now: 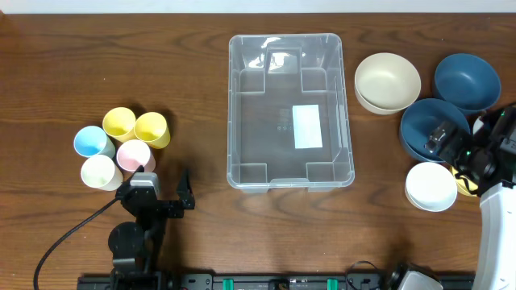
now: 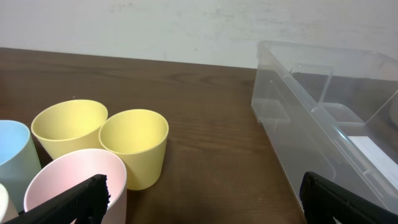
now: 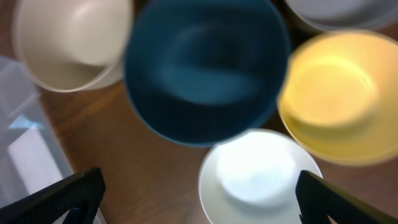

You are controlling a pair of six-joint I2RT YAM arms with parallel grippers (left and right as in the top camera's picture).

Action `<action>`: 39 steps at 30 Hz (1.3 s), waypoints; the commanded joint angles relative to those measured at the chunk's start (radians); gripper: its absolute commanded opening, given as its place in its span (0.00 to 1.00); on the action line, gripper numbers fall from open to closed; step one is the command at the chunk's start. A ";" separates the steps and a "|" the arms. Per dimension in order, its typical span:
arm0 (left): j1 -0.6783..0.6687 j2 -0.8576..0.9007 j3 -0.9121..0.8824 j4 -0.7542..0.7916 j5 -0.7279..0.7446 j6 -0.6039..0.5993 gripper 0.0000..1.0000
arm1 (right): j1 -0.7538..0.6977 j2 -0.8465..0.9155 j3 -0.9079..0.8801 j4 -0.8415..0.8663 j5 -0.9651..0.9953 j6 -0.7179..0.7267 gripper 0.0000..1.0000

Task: Pack container
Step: 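Move the right gripper over the bowls on the right side, then grasp the rim of the dark teal bowl with the right gripper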

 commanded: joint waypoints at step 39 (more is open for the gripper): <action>0.007 -0.006 -0.025 -0.011 0.010 0.014 0.98 | 0.201 0.327 0.014 0.206 0.130 -0.234 0.93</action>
